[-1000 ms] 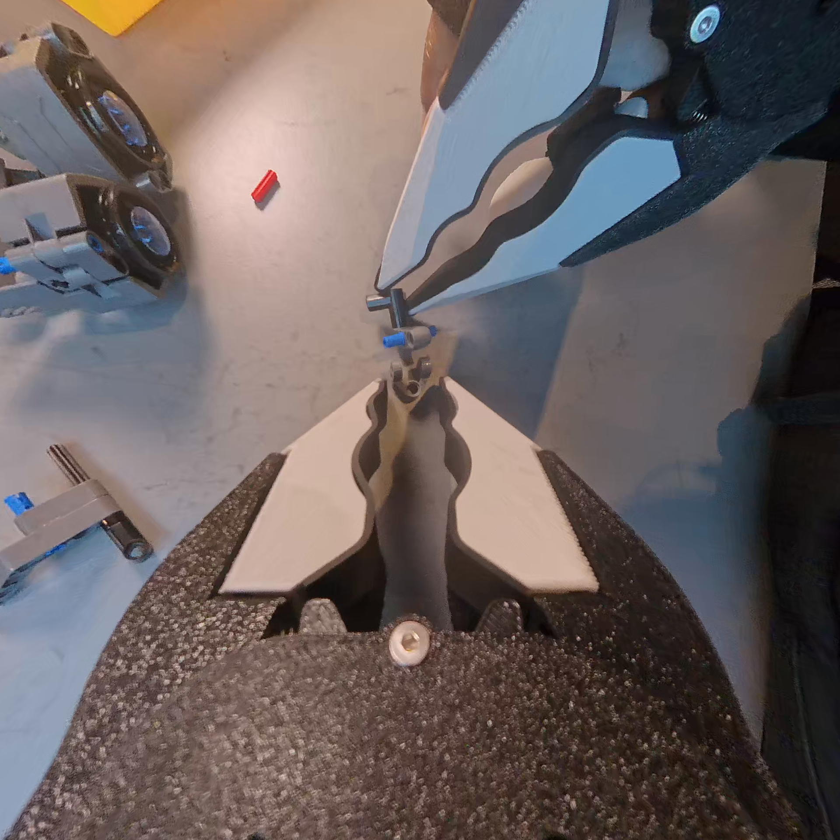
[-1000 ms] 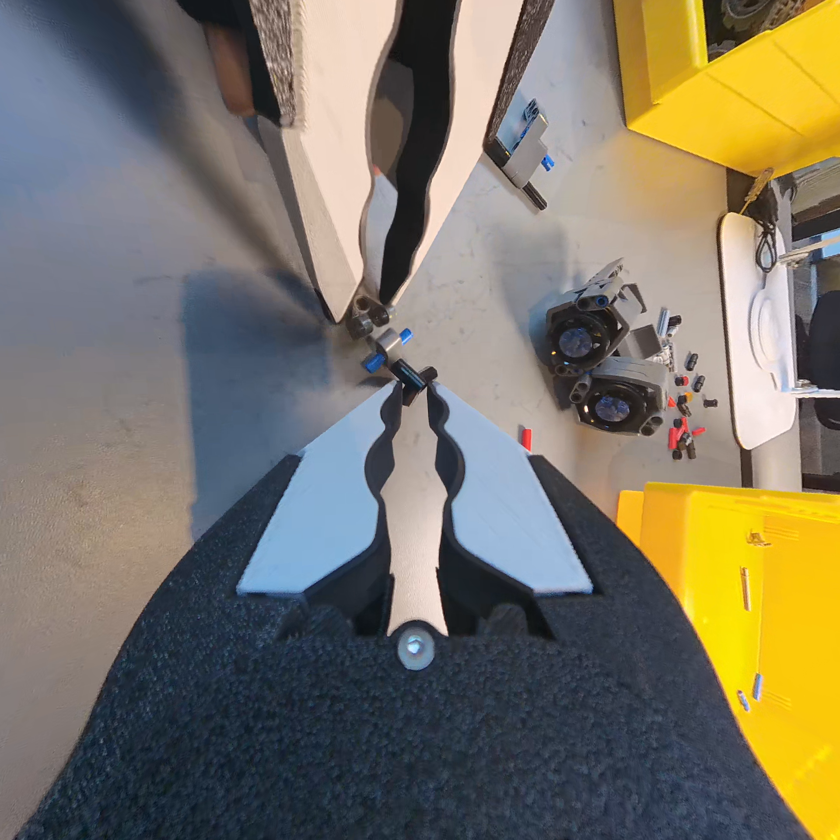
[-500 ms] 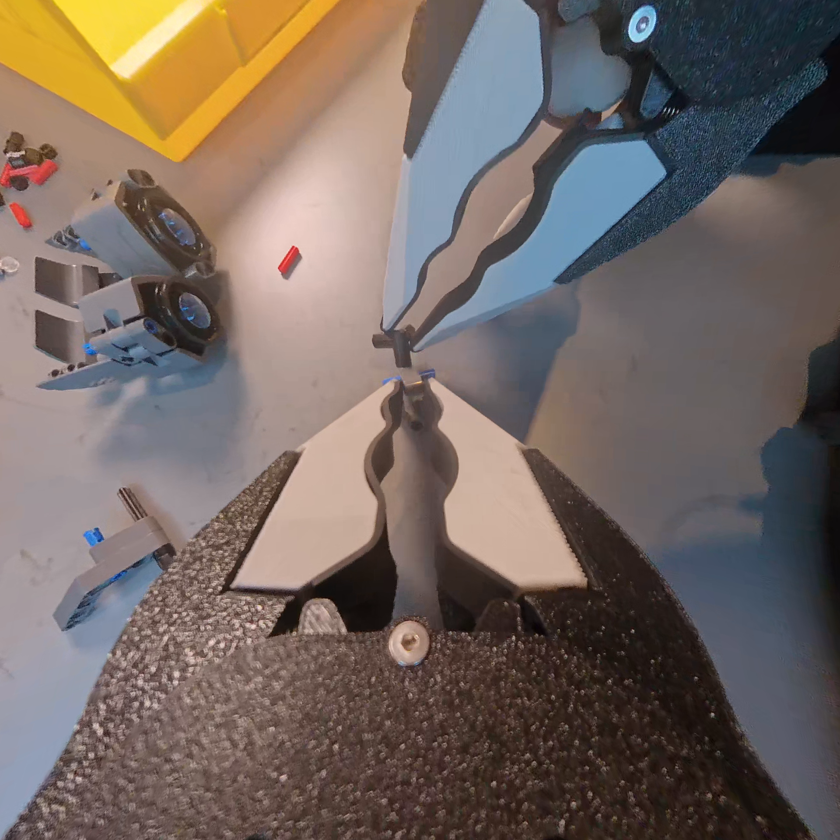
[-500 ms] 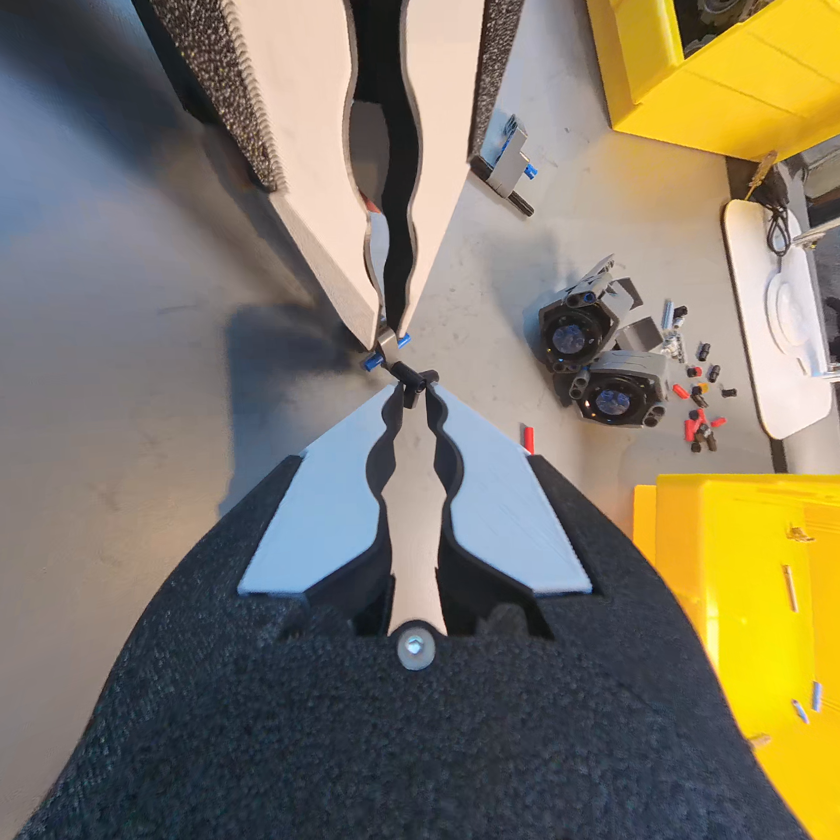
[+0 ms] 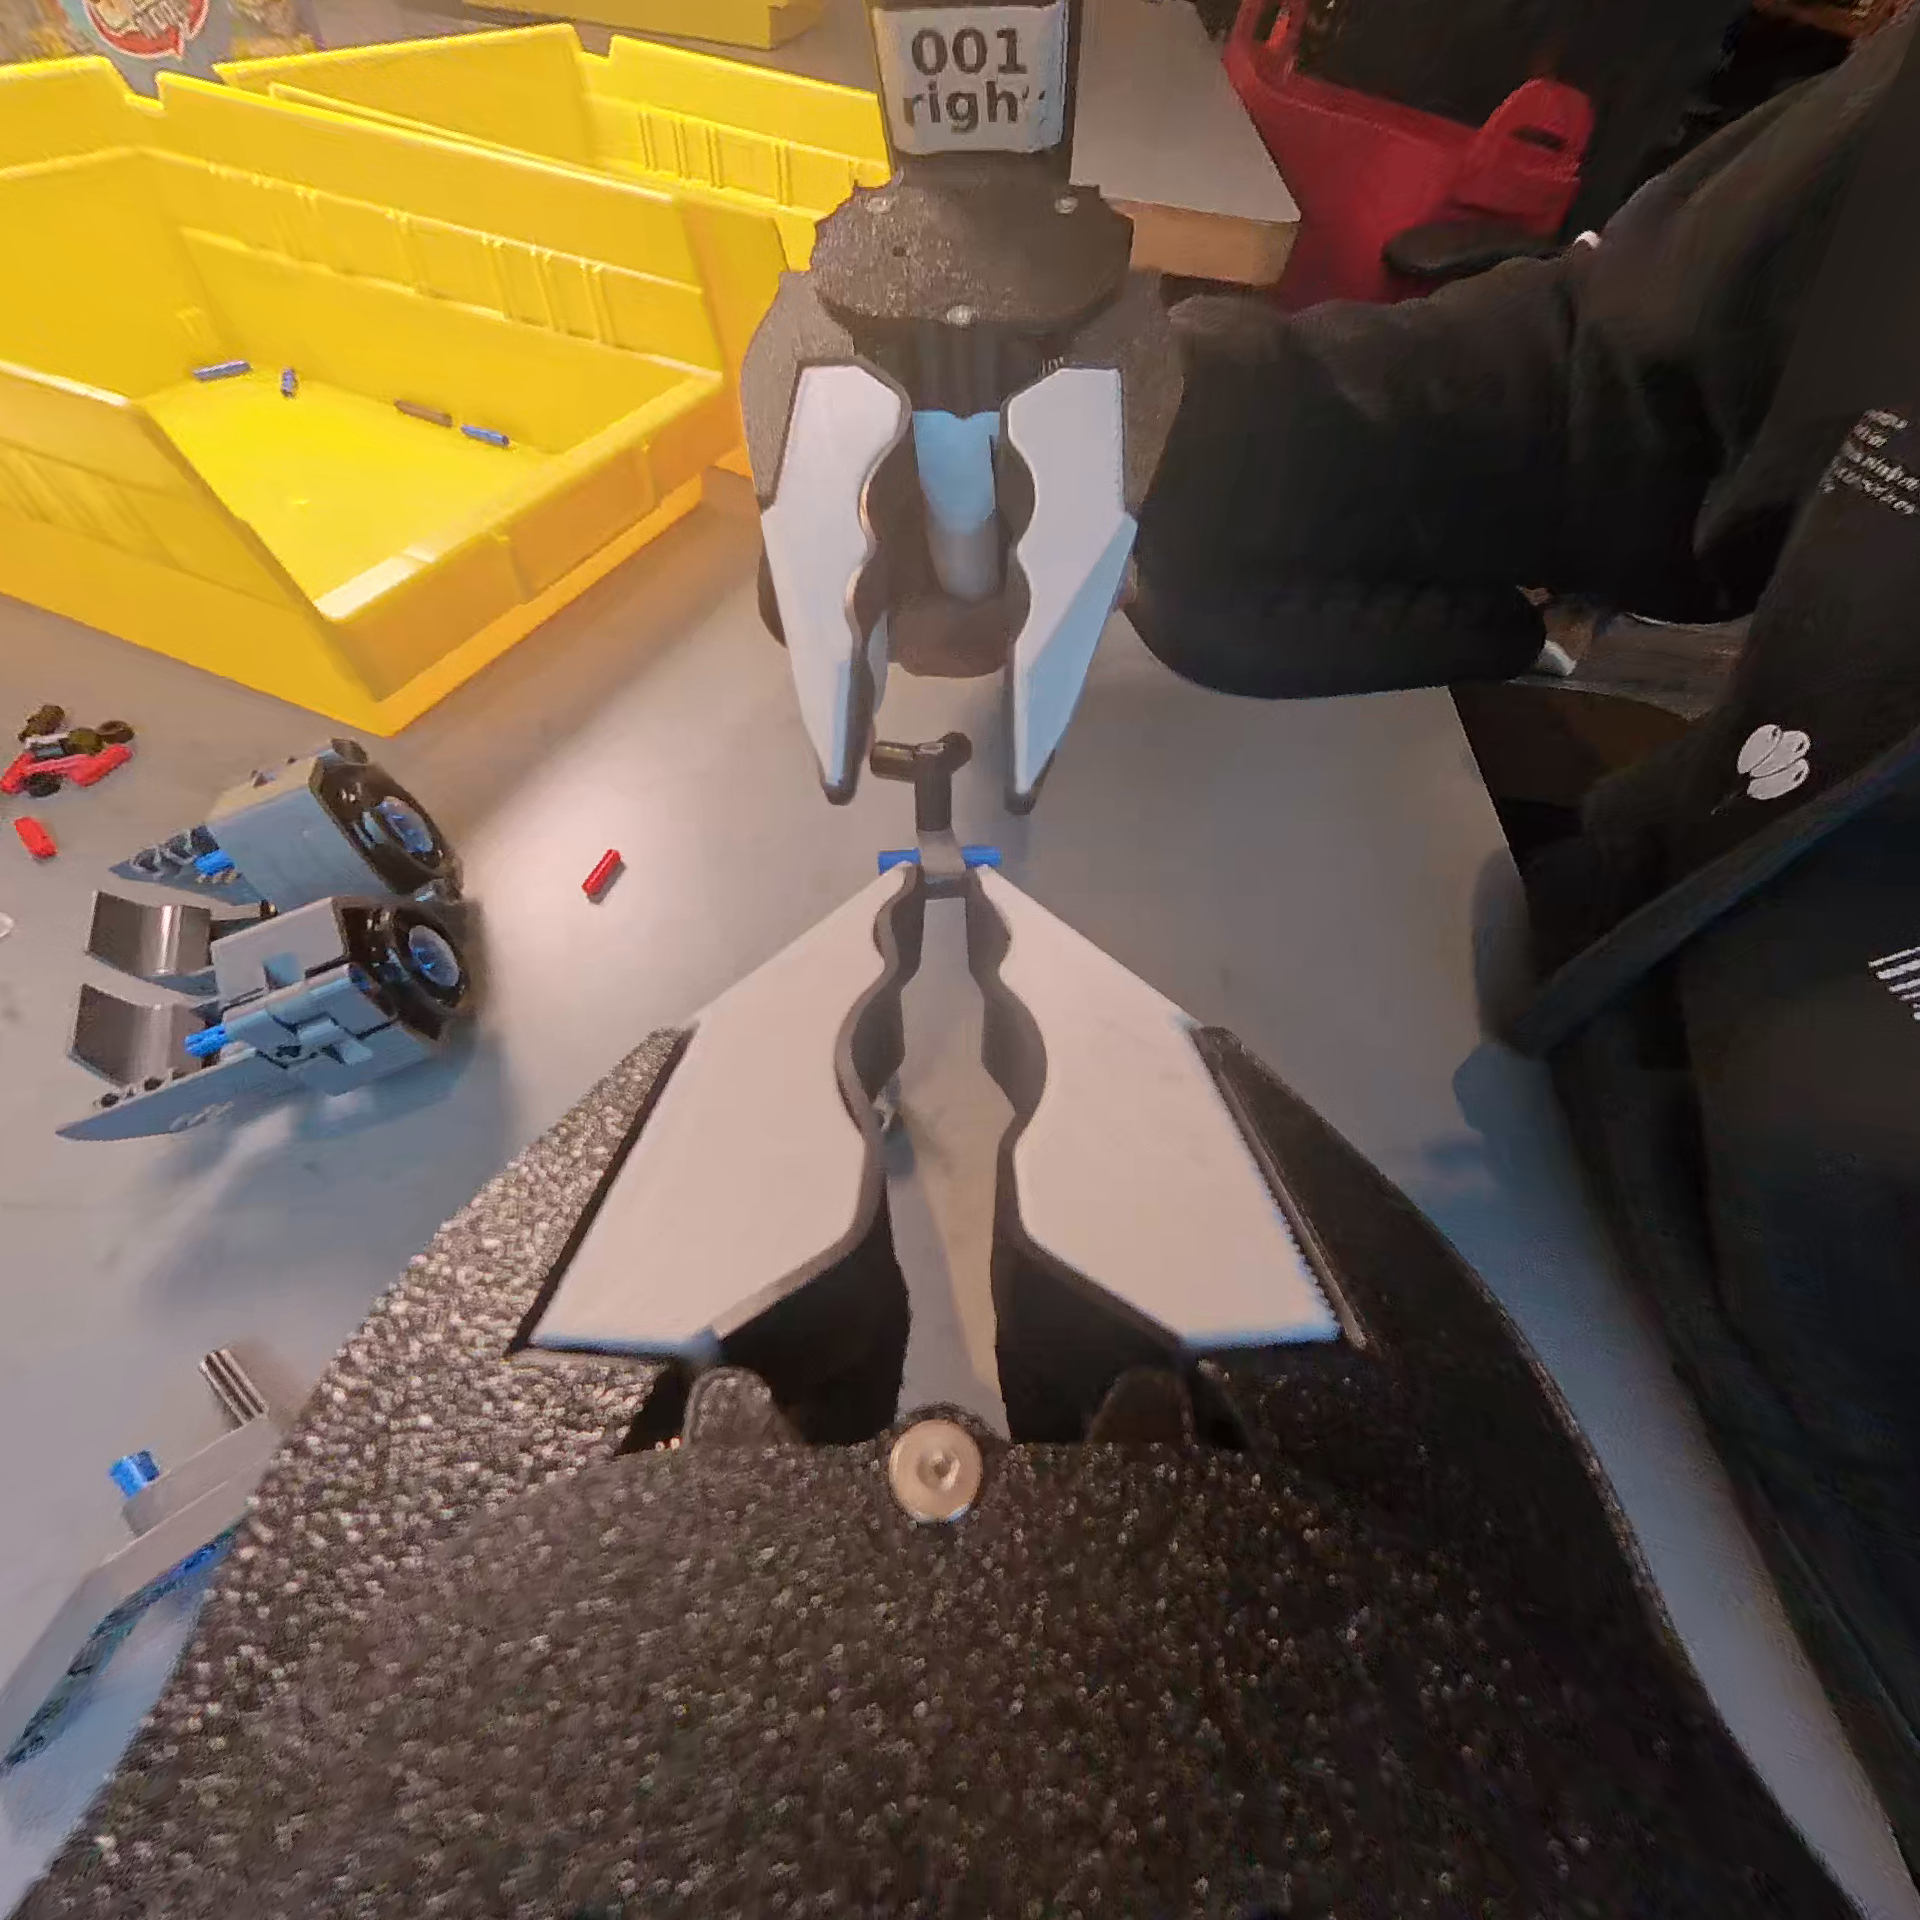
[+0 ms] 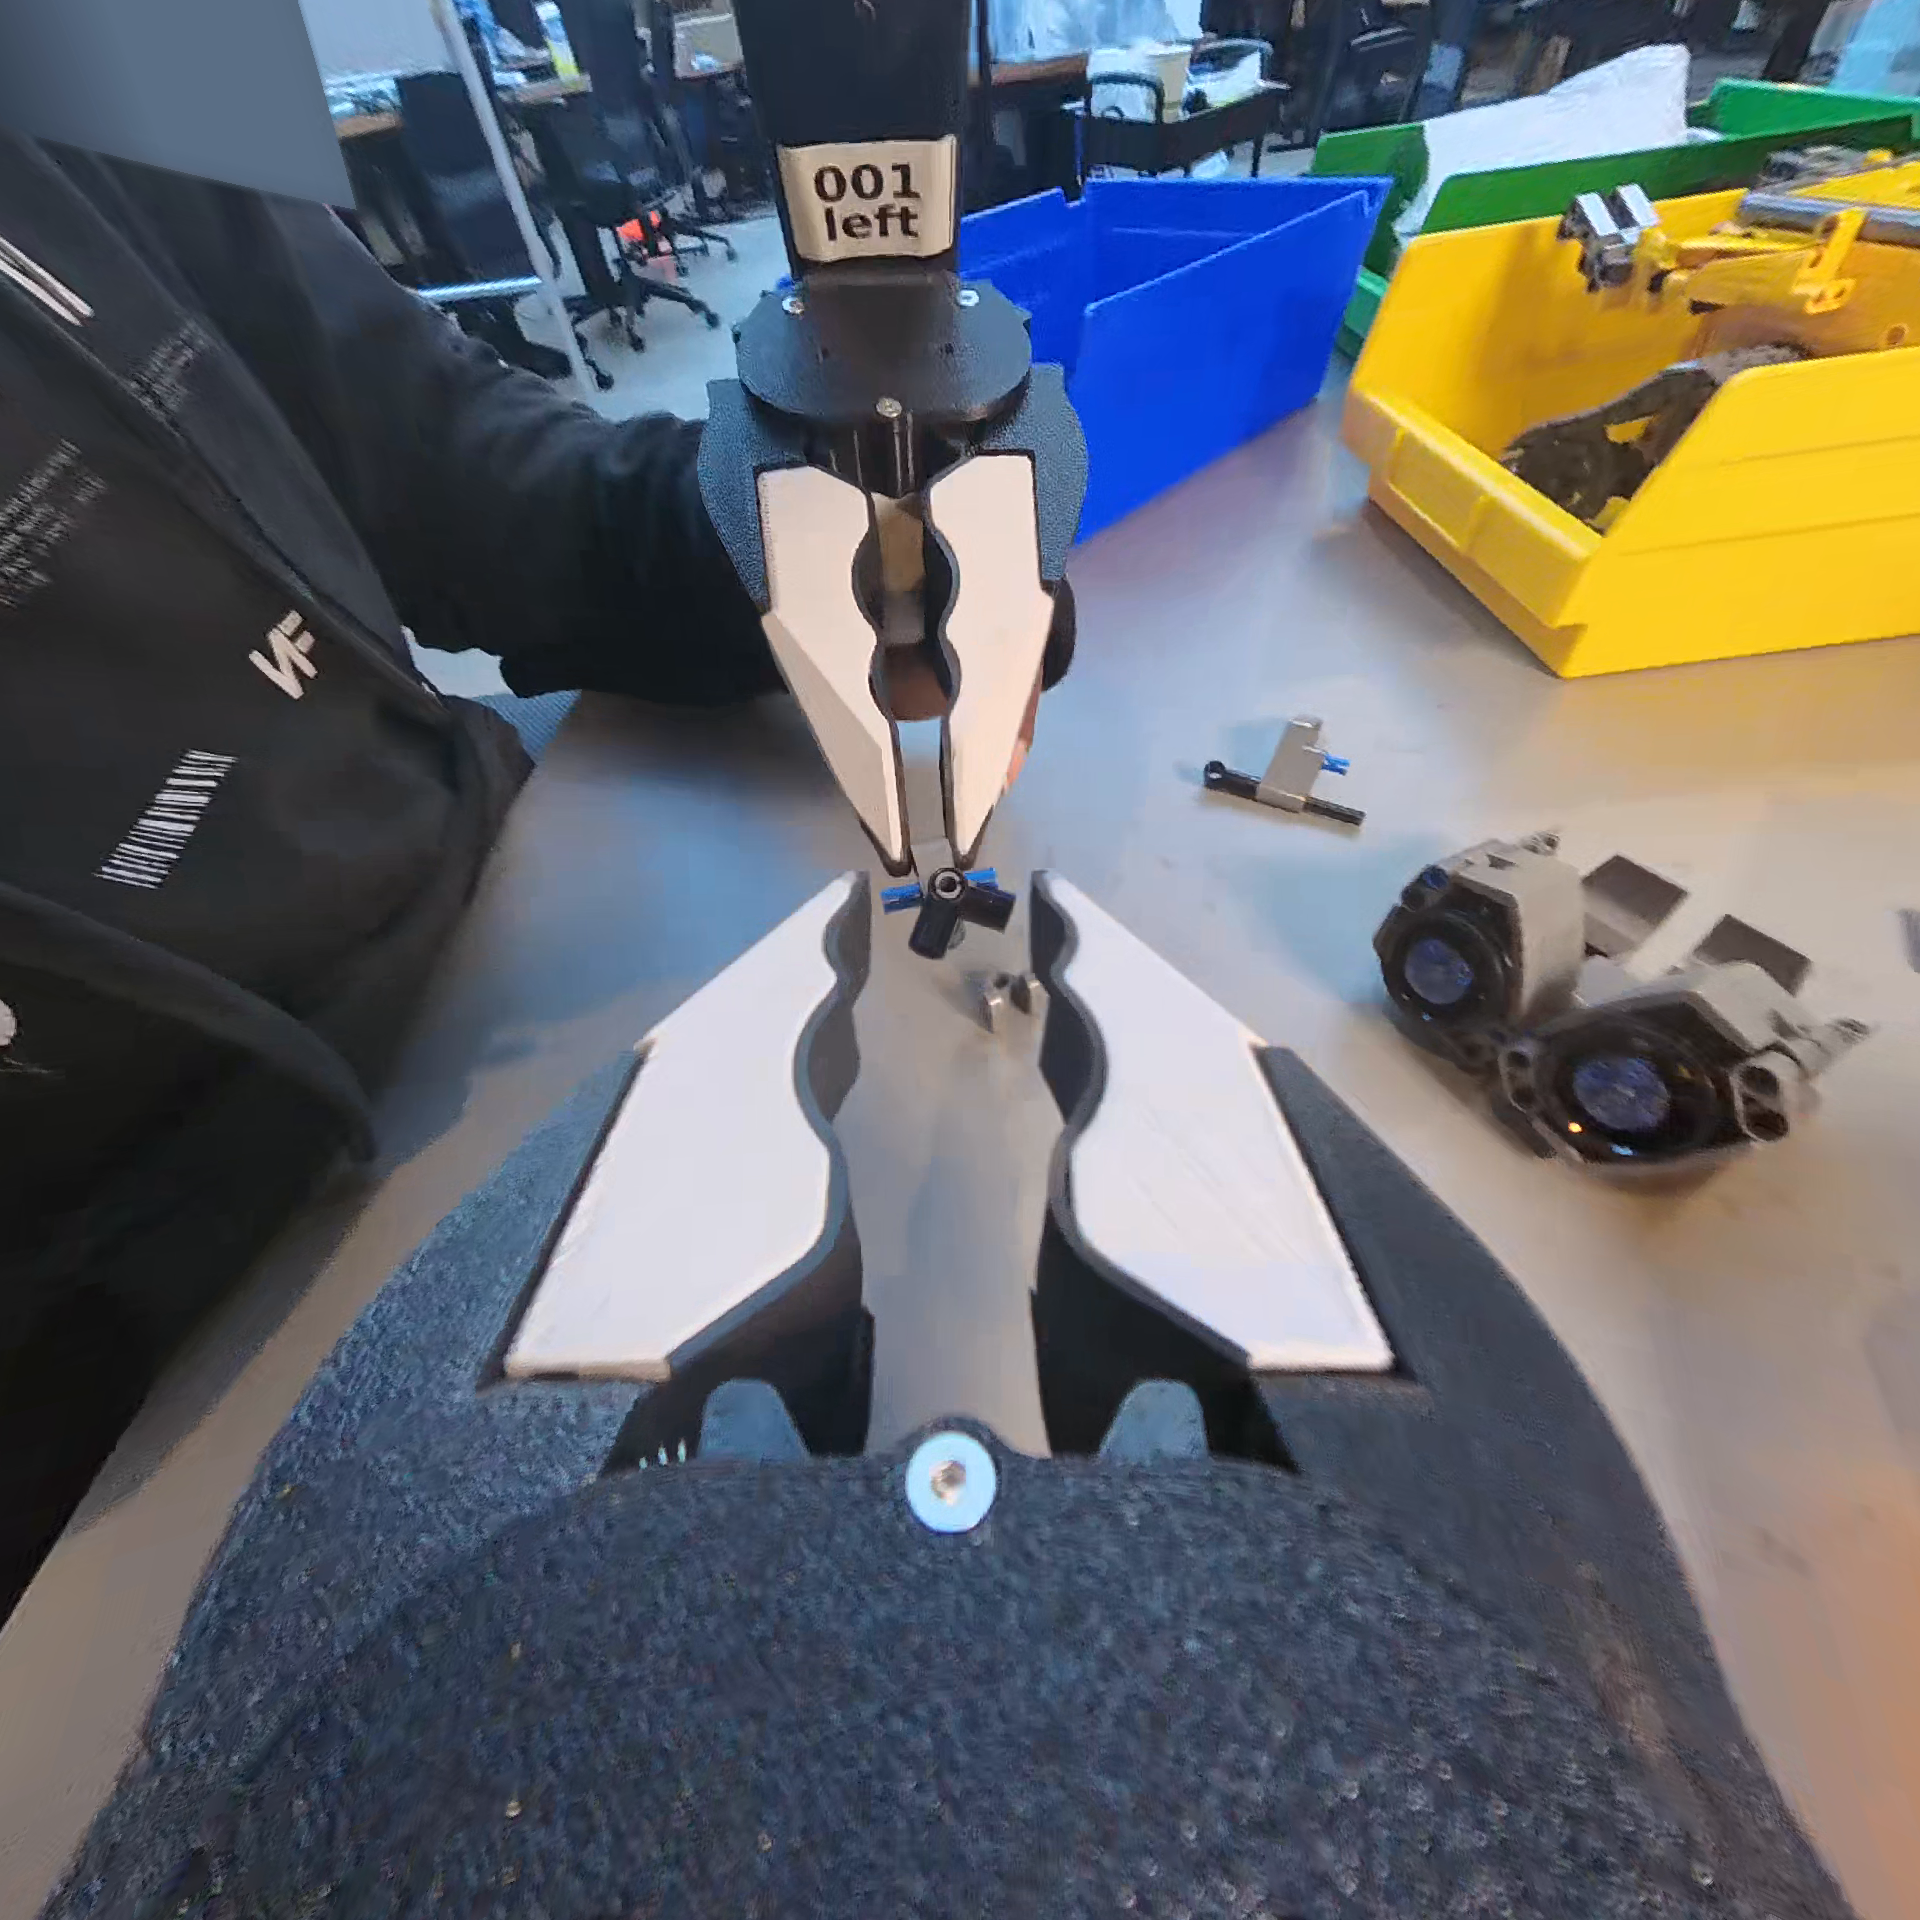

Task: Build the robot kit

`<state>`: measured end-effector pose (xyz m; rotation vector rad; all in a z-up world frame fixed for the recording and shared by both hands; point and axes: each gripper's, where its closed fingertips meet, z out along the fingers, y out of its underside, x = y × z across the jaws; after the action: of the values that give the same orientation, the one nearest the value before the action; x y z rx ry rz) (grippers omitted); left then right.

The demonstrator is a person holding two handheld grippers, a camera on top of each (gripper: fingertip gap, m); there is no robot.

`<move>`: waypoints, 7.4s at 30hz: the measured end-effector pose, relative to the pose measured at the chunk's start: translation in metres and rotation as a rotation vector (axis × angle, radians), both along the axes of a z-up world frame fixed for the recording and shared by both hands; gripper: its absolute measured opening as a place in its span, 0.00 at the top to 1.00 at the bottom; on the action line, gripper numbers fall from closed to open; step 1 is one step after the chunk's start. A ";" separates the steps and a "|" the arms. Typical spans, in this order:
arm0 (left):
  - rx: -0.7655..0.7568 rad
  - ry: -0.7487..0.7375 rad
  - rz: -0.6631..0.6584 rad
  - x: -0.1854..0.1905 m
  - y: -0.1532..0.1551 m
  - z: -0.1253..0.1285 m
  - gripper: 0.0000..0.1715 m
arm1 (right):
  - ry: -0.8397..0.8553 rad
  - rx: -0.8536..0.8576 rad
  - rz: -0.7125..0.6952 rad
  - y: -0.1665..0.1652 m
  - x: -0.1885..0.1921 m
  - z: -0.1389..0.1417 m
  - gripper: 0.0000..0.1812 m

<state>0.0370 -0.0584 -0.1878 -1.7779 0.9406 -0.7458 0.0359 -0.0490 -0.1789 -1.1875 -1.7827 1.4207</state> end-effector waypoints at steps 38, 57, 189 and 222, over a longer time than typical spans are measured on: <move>-0.182 0.339 0.069 -0.021 0.006 -0.073 0.91 | -0.262 0.151 -0.034 0.012 -0.023 -0.057 0.92; -0.173 0.335 0.073 -0.021 0.006 -0.073 0.91 | -0.323 0.247 -0.060 0.009 -0.025 -0.069 0.91; -0.156 -0.672 -0.169 -0.018 -0.017 0.081 0.99 | 0.246 0.425 -0.052 -0.024 -0.024 0.071 0.99; -0.209 0.302 -0.049 -0.024 0.000 -0.069 0.82 | -0.107 0.215 -0.125 0.013 0.039 -0.023 0.98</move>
<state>0.0133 -0.0586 -0.2567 -2.0984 1.1415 -0.6347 0.0753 -0.0362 -0.2016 -1.2559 -1.8450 1.0835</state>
